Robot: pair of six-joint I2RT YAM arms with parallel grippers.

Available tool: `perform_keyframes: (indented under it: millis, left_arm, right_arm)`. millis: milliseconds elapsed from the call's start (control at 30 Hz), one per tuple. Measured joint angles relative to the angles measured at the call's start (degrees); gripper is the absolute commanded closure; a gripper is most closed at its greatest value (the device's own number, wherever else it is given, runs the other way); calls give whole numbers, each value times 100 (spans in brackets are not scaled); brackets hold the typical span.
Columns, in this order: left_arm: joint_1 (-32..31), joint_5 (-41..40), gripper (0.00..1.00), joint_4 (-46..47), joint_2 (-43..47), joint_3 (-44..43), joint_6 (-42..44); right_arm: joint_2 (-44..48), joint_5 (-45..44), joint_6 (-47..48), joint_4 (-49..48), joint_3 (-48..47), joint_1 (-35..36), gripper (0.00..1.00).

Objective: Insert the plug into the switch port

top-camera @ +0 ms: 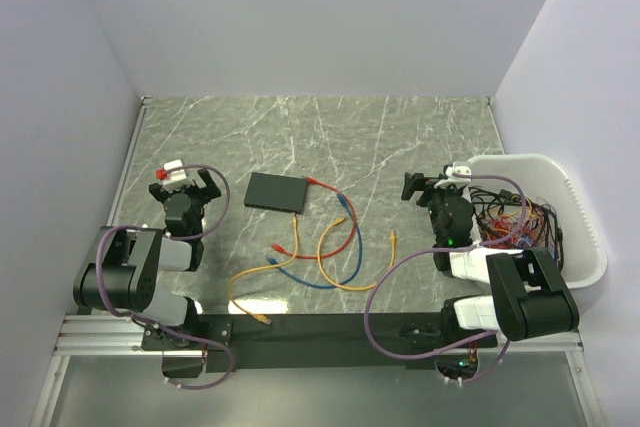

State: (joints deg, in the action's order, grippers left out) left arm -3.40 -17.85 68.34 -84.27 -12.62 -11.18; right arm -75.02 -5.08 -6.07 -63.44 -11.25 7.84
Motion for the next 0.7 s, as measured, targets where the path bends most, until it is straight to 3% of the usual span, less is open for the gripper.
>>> perform_keyframes:
  millis: [467,700]
  left_arm:
    - [2,0,1,0,0,0,0]
    - [0,2,1,0,0,0,0]
  right_arm:
    - [13,-2,15,13,-2,2,0]
    - [1196,-426,264,1937,-911,389,0]
